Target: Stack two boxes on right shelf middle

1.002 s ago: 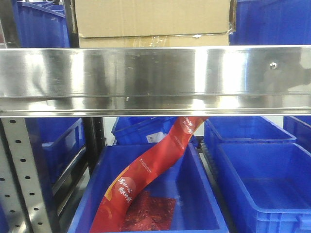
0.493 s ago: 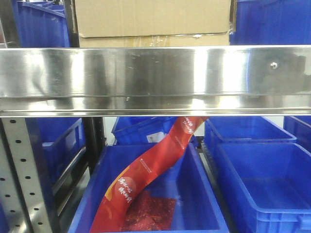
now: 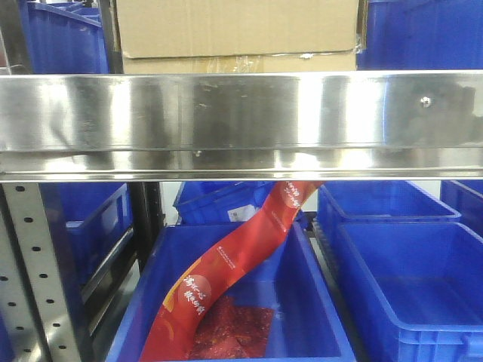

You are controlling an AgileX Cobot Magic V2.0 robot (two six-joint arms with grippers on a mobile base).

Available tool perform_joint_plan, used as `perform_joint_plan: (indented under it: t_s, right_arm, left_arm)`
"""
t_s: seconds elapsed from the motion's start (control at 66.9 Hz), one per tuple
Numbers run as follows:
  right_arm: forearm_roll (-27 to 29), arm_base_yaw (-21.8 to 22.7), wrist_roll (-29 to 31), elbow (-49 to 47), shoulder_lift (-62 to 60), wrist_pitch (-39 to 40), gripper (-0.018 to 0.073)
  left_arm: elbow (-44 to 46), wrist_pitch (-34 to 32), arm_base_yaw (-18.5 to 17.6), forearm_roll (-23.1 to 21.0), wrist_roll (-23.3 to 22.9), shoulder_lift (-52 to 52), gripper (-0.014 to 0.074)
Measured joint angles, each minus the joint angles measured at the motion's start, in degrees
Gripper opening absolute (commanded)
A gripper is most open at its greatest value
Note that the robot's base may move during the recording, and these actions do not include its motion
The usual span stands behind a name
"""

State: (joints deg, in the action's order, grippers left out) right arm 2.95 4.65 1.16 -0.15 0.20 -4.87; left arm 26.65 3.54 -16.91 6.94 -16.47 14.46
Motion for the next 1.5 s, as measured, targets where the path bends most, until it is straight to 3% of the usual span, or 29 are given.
perform_joint_plan:
  t_s: [0.374,0.553,0.673,0.807,0.927,1.106,1.495]
  right_arm:
    - [0.0,0.0,0.1,0.0,0.0,-0.1,-0.0168]
    - [0.0,0.0,0.1,0.0,0.0,-0.1,-0.0168]
    - [0.0,0.0,0.1,0.0,0.0,-0.1,-0.0168]
    - [0.0,0.0,0.2,0.0,0.0,-0.1,-0.0168]
    - [0.0,0.0,0.3,0.0,0.0,-0.2,-0.0168]
    - [0.0,0.0,0.3,0.0,0.0,-0.2,-0.0168]
    - [0.0,0.0,0.3,0.0,0.0,-0.2,-0.0168]
  left_arm:
    - [-3.1,-2.4,0.4,0.0,0.0,-3.5,-0.0111]
    - [-11.4,-2.7,6.3,0.0,0.2,-8.9,-0.0111]
    - [-18.4,-2.2,11.4,-1.6,5.6,-12.7,-0.0111]
    - [-25.3,-3.5,14.3,-4.7,10.5,-14.1,-0.0111]
    - [-26.6,-1.7,14.8,-5.6,11.4,-14.1,-0.0111]
    - [-26.7,-0.8,14.9,-6.9,16.5,-14.2,-0.0111]
    - [-26.7,-2.3,15.1,-7.4,16.5,-14.2,-0.0111]
